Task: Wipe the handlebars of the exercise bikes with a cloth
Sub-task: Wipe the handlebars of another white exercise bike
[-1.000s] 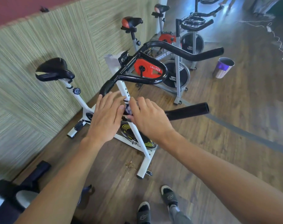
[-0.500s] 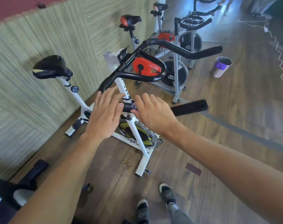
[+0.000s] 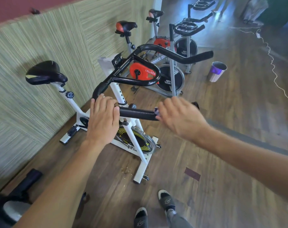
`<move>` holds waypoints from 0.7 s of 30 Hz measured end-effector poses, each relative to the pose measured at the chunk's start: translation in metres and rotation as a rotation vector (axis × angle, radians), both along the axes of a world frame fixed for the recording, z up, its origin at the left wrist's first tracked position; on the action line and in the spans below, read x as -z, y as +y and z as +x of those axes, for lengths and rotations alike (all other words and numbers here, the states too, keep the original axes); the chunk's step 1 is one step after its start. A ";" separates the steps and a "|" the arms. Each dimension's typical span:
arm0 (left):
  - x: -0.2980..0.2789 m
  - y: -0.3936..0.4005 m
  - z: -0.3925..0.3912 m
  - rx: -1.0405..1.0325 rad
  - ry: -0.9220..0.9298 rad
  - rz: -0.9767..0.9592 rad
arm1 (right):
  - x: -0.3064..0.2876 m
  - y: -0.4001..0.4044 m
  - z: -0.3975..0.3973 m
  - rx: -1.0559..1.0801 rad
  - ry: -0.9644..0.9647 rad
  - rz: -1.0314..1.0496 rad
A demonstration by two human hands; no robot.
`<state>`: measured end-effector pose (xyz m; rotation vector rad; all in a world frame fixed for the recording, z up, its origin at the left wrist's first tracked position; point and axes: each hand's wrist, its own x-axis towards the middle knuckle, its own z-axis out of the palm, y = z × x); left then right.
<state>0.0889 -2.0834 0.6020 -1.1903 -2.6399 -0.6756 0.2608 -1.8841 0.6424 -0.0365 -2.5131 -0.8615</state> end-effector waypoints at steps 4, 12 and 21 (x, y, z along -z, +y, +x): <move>-0.002 -0.002 -0.004 0.004 0.014 -0.042 | 0.024 -0.037 -0.042 0.095 -0.016 -0.222; -0.011 0.015 0.008 -0.130 0.062 -0.206 | 0.009 0.000 0.021 -0.027 0.002 0.054; -0.005 0.012 -0.001 -0.120 0.079 -0.210 | 0.018 -0.028 -0.024 0.072 -0.078 -0.200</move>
